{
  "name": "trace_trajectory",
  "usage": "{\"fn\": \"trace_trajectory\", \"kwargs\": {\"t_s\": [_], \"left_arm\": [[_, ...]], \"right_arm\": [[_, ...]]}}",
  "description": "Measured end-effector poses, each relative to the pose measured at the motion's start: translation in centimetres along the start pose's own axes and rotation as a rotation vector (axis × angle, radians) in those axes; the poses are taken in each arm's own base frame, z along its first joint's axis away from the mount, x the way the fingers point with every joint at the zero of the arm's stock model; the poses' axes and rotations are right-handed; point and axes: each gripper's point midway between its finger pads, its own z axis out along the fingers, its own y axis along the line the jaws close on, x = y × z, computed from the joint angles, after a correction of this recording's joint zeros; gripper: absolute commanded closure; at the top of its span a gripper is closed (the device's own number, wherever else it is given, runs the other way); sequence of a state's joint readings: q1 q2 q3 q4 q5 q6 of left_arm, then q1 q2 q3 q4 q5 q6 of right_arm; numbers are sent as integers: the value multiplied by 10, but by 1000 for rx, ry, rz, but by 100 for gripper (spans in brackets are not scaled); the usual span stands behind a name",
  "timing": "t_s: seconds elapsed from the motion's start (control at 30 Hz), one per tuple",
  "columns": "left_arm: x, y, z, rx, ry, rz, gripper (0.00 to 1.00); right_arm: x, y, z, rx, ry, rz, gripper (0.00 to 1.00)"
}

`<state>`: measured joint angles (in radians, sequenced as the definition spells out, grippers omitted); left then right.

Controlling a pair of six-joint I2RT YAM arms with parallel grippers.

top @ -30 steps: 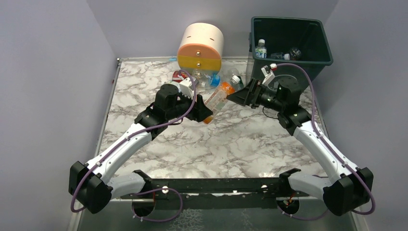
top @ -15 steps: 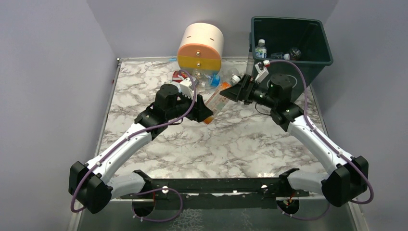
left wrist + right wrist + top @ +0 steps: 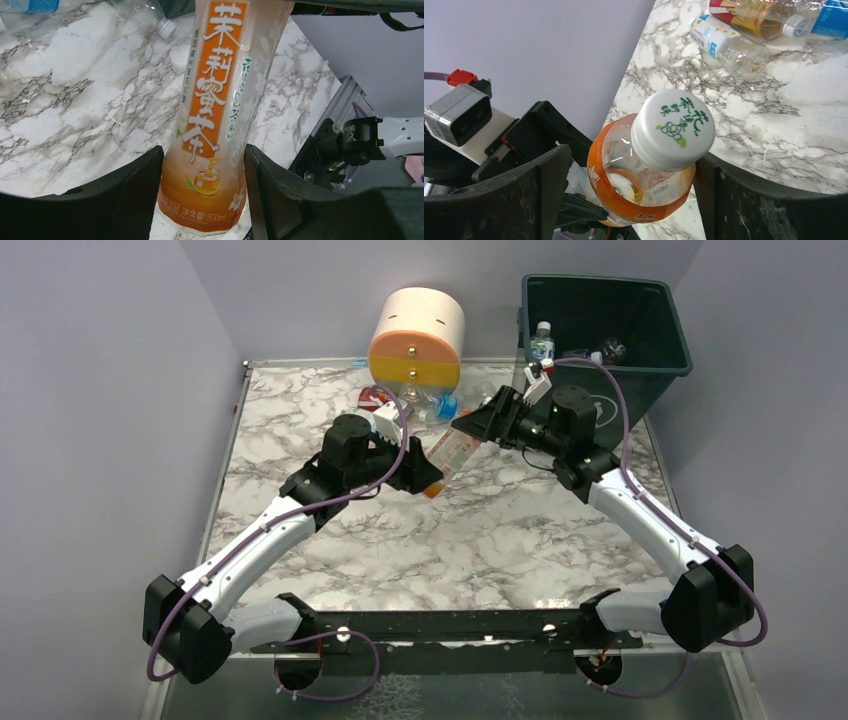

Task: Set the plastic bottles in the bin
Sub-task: Pick up the plastic bottle at the center of the board.

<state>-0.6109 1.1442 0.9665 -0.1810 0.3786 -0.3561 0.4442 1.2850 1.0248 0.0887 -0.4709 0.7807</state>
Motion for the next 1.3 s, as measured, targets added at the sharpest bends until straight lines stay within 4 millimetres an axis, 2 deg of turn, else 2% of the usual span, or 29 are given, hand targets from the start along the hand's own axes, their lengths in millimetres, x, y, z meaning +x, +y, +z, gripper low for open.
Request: {"fn": "trace_trajectory", "kwargs": {"t_s": [0.23, 0.4, 0.5, 0.6, 0.67, 0.7, 1.07, 1.3], "left_arm": [[0, 0, 0, 2, 1, 1, 39], [0, -1, 0, 3, 2, 0, 37], [1, -1, 0, 6, 3, 1, 24], [-1, -3, 0, 13, 1, 2, 17], [-2, -3, -1, 13, 1, 2, 4], [-2, -3, -1, 13, 1, 2, 1], [2, -2, -2, 5, 19, -6, 1], [-10, -4, -7, -8, -7, 3, 1]], "right_arm": [[-4, 1, 3, -7, -12, -1, 35], [-4, 0, 5, -10, -13, -2, 38], [-4, 0, 5, -10, -14, -2, 39], [-4, 0, 5, -10, -13, -2, 40], [-4, 0, 5, -11, -12, -1, 40], [-4, 1, 5, -12, -12, -1, 40], [-5, 2, 6, -19, -19, -2, 41], [-4, 0, 7, -15, -15, 1, 41]]}}
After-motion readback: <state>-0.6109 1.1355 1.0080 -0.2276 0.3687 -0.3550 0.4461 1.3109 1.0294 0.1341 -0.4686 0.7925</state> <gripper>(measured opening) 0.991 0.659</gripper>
